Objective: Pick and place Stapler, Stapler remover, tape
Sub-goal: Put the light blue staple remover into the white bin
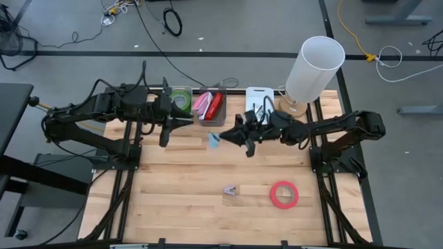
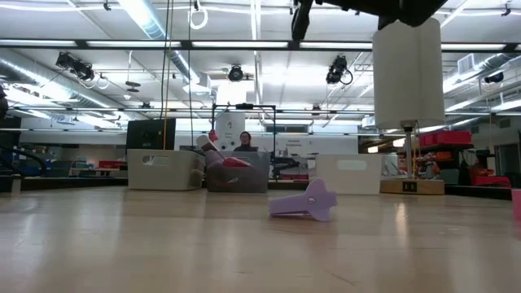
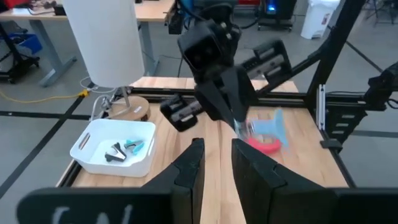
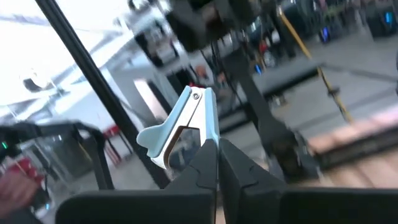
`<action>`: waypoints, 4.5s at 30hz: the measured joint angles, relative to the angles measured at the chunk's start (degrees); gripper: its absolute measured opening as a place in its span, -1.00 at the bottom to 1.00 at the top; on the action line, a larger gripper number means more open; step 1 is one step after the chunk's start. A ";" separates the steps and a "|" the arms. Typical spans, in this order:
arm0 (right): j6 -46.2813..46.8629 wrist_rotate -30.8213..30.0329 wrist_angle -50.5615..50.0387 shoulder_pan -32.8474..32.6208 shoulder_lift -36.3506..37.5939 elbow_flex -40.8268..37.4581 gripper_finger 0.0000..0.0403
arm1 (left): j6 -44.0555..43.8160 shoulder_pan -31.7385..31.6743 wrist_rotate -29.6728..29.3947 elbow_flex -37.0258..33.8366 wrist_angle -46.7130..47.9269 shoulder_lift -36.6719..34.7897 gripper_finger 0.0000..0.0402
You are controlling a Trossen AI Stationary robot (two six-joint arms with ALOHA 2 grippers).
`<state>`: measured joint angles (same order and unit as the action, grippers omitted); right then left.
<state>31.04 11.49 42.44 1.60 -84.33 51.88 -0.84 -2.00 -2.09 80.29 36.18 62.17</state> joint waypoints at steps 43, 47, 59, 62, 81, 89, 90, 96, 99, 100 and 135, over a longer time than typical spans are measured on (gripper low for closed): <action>4.51 0.02 30.77 2.61 -0.07 0.02 -0.99 | -19.68 -0.46 2.53 0.00 -24.30 10.60 -0.33; 4.51 0.02 28.45 2.60 -0.07 0.02 -0.99 | -22.66 -0.45 4.54 0.00 -25.76 11.17 -0.06; 5.22 -0.02 25.35 2.60 -0.09 0.02 -0.99 | -27.45 -0.37 5.83 -0.02 -28.87 13.03 0.16; 5.23 -0.02 25.00 2.60 -0.09 0.02 -0.99 | -28.41 -0.37 6.07 0.04 -29.49 13.56 0.13; 5.38 -0.03 24.76 2.61 -0.09 0.02 -0.99 | -28.50 -0.39 6.25 -0.04 -29.15 14.08 -0.27; 6.02 -0.03 22.53 2.61 -0.09 0.02 -0.99 | -25.51 -0.39 6.32 -0.04 -29.13 14.05 -0.49; 6.01 -0.02 22.53 2.60 -0.09 0.02 -0.99 | -25.49 -0.39 6.32 -0.04 -29.13 14.05 -0.52; 6.02 -0.04 22.61 2.59 -0.09 0.02 -0.99 | -25.49 -0.39 6.32 -0.04 -29.06 14.05 -0.64; 6.04 -0.04 22.62 2.59 -0.09 0.02 -0.99 | -25.49 -0.37 6.38 -0.04 -29.06 14.05 -0.68; 6.04 -0.03 22.62 2.59 -0.09 0.02 -0.99 | -25.49 -0.37 6.38 -0.04 -29.09 14.04 -0.69; 8.02 0.09 26.13 2.59 -0.02 0.09 -0.99 | -25.49 -0.42 9.20 0.02 -32.42 13.94 -0.58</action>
<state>39.06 11.57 68.57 4.19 -84.36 51.96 -26.33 -2.42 7.11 80.31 3.76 76.12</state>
